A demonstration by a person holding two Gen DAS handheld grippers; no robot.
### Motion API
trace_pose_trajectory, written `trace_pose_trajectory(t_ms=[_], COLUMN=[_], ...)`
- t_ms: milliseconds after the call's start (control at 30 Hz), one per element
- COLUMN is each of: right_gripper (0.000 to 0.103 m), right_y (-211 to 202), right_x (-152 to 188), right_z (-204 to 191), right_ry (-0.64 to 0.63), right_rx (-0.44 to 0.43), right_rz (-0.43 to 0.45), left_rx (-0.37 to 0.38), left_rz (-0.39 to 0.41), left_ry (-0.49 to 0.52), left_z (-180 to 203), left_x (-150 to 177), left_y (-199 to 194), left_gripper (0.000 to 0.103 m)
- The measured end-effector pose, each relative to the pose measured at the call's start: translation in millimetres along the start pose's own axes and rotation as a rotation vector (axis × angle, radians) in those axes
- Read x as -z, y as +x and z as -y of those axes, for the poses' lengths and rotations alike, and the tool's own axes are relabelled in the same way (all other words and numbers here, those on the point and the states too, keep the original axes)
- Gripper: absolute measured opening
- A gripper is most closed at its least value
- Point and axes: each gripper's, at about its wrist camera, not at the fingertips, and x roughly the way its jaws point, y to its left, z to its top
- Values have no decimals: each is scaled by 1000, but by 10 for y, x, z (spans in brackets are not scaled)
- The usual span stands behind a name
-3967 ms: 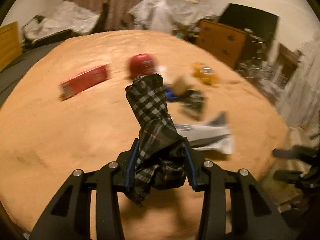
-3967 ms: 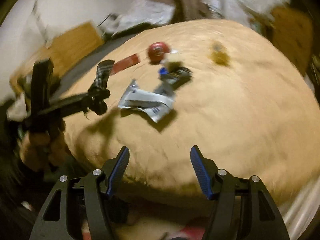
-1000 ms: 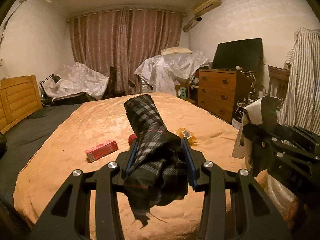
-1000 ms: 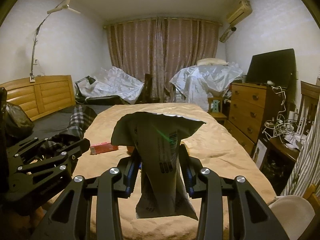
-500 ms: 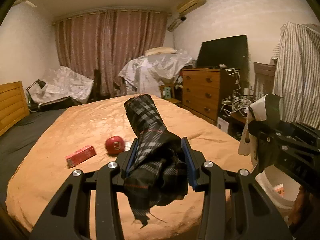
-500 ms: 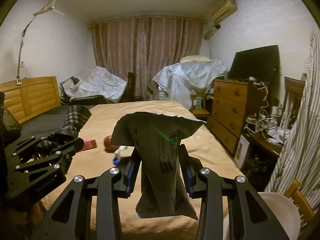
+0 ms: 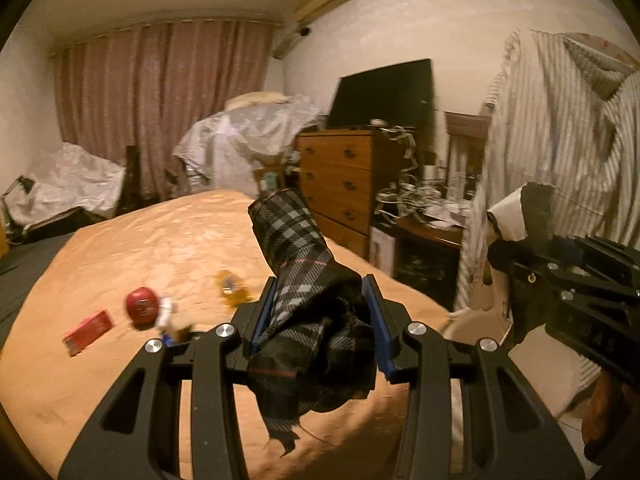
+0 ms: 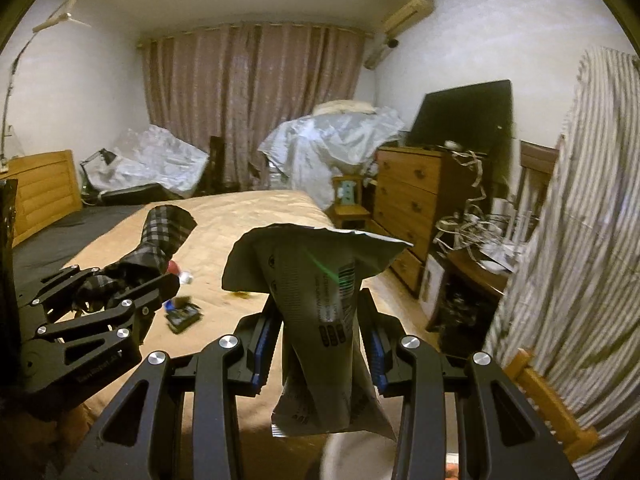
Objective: Collect trash
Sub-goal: 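Lift the plaid cloth and white wrapper with both tools and carry them to the bucket, then open both tools to drop the cloth and wrapper into the bucket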
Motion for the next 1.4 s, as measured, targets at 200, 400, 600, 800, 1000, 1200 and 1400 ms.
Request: trace_pose_trajectory(t_ms=[200,400,600,800,1000,1200,1400], right_gripper=[40,40,40,40,40,40,40], right_y=[-41,159,490,814,944,972,977], right_x=[30,227,578,851,998,1074,1075], right_z=[723,1532,2000,2232,2193,2160,2150], right_ry=[45,109,180,250,270,283,289], right_rx=[57,64,35,-7,-16,-11,-11], right_rz=[-72,-244,-427,-559,-597,-610,-604], left_rx=[129,253,363,419,417,426,432], left_rz=[-50,-130,-250,-352,-378,-374,-373], left_ry=[36,66,98,123,130,135,132], left_z=[485,930,1252,1478,1518,1571,1576], left_x=[9,105,252,474,567,526,524], left_y=[219,453,768,1044,1115,1129,1109], left_gripper=[40,40,41,41,41,41,42])
